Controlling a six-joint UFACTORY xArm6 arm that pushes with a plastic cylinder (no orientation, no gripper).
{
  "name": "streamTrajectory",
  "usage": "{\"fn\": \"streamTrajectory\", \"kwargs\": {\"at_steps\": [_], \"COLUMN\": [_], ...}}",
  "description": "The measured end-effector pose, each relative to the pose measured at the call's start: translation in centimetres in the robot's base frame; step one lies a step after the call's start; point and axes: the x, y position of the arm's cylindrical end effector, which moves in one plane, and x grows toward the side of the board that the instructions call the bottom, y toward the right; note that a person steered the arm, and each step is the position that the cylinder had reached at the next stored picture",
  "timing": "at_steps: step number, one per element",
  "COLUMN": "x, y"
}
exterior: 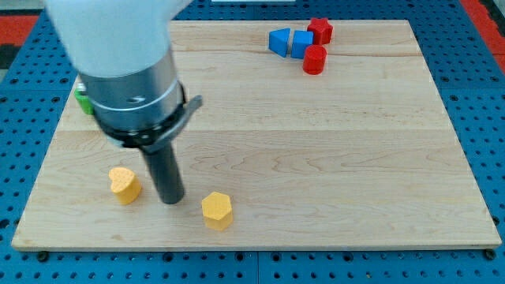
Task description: Push the yellow heart to the bottom of green blocks
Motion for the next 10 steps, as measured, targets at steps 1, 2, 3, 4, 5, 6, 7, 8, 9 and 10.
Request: {"fn": "streamTrajectory", "kwargs": {"at_steps": [1, 2, 3, 4, 5, 6, 7, 8, 9, 10], "x": [0.0, 0.0, -1.0, -3.9, -3.9, -2.3, -2.6, -5.1, -5.7, -7.2], "y": [-4.1, -6.5, -9.6, -12.3, -12.9, -13.8, -17.8, -17.0, -14.5, -13.4]}}
